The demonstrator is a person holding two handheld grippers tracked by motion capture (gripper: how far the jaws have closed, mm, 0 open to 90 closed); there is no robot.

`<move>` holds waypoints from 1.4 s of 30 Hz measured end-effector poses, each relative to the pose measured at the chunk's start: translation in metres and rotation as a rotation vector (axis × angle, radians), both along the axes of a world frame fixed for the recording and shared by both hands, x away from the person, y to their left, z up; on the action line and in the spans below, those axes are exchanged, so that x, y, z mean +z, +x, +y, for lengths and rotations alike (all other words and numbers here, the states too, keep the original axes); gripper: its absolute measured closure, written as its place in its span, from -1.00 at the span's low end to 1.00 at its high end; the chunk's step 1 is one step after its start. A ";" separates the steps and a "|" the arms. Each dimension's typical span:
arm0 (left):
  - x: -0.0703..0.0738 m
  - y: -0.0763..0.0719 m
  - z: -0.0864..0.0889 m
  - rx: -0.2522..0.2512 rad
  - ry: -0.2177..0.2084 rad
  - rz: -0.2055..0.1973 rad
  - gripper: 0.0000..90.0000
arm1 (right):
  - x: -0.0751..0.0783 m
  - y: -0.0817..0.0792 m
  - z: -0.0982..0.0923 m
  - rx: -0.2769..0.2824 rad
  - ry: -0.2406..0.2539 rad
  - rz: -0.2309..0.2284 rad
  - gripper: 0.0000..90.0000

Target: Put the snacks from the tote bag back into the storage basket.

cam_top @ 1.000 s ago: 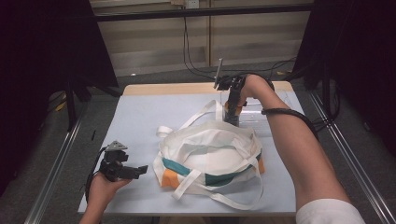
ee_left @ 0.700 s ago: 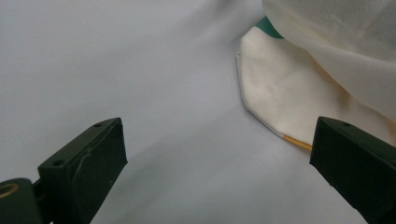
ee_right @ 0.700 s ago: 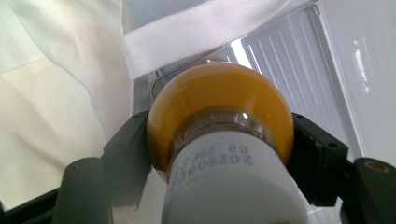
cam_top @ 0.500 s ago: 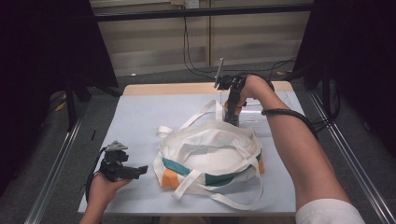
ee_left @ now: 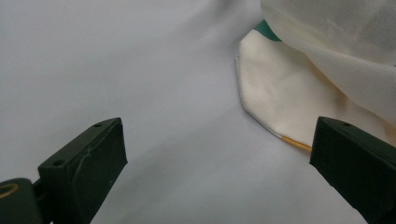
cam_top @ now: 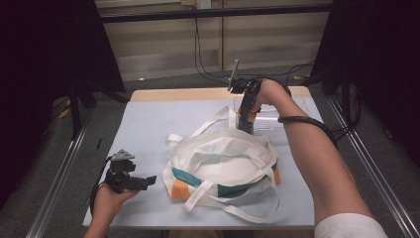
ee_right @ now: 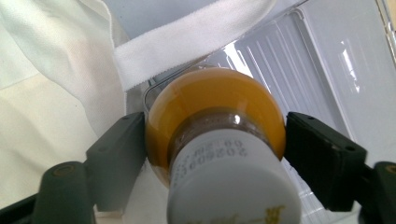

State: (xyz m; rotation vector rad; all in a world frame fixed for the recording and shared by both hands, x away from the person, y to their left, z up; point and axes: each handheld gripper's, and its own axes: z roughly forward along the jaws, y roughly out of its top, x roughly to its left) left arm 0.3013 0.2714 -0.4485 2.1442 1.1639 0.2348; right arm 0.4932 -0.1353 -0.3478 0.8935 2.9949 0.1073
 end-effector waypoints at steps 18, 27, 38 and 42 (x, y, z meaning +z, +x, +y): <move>0.004 -0.001 -0.001 0.009 -0.002 -0.021 -0.92 | 0.008 -0.020 -0.008 -0.050 0.005 -0.014 -0.68; 0.006 -0.002 -0.003 -0.004 0.001 -0.018 -0.92 | 0.012 -0.031 -0.012 -0.042 0.008 -0.021 -0.70; 0.008 -0.001 -0.008 -0.022 0.000 -0.017 -0.92 | 0.017 -0.048 -0.014 -0.039 0.025 -0.018 -0.71; 0.007 -0.001 -0.007 -0.018 0.007 -0.018 -0.92 | 0.017 -0.053 -0.018 -0.040 0.033 -0.018 -0.71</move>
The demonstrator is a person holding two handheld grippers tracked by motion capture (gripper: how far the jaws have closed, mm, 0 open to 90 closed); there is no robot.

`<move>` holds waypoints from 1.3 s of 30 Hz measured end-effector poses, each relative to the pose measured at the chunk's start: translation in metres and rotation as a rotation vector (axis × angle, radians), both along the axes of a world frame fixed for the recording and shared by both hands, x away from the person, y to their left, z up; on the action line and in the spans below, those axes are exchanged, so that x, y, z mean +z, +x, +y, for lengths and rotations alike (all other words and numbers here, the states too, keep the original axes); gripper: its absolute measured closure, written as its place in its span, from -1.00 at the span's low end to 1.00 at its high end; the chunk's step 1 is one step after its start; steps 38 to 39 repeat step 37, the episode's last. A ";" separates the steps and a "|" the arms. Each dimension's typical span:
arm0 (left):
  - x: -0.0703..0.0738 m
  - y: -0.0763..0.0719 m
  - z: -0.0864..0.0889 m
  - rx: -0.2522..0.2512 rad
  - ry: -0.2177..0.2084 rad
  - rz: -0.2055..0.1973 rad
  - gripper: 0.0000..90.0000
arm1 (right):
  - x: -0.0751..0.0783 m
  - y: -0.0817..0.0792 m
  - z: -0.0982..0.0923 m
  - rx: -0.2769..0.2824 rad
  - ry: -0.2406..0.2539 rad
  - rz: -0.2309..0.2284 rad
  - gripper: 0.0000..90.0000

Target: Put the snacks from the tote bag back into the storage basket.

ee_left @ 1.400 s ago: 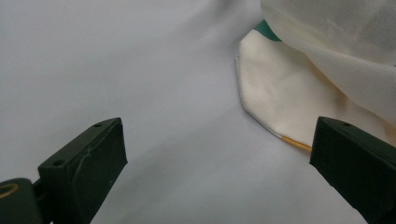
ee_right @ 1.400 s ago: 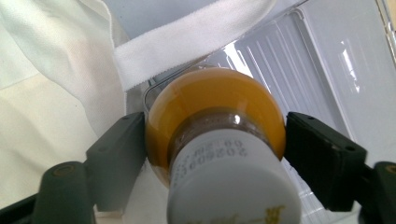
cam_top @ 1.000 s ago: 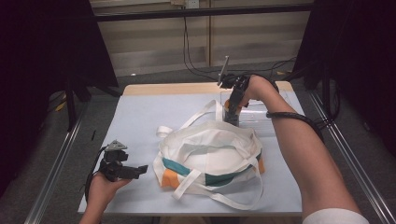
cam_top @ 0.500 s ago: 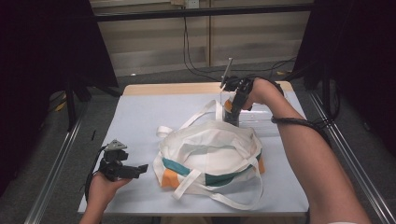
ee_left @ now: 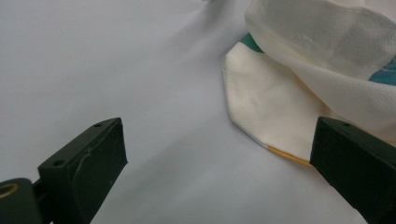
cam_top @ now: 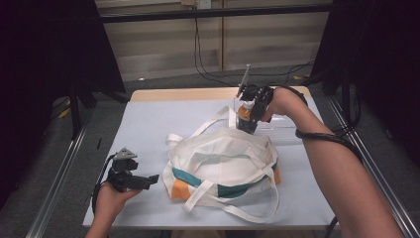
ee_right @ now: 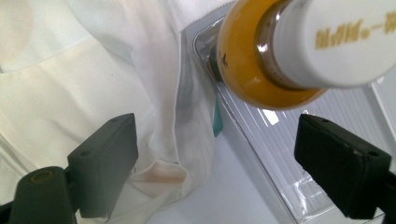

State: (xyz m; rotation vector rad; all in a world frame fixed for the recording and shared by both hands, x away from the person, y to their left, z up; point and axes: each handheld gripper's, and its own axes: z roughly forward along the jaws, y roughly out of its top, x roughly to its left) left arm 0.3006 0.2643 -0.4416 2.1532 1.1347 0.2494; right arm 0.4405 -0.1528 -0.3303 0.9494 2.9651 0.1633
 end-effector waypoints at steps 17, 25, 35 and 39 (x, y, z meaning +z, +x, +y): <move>0.000 -0.001 0.000 -0.008 0.012 0.003 -0.92 | 0.001 -0.024 -0.020 -0.040 0.008 0.006 -0.71; -0.001 -0.002 -0.003 0.006 0.000 -0.008 -0.92 | -0.002 -0.036 -0.033 -0.054 0.006 0.001 -0.76; 0.000 -0.001 -0.004 -0.002 0.007 -0.010 -0.92 | -0.003 -0.049 -0.039 -0.071 0.020 0.008 -0.80; 0.000 0.000 -0.005 0.003 0.008 -0.013 -0.92 | -0.005 -0.052 -0.040 -0.063 0.026 0.005 -0.81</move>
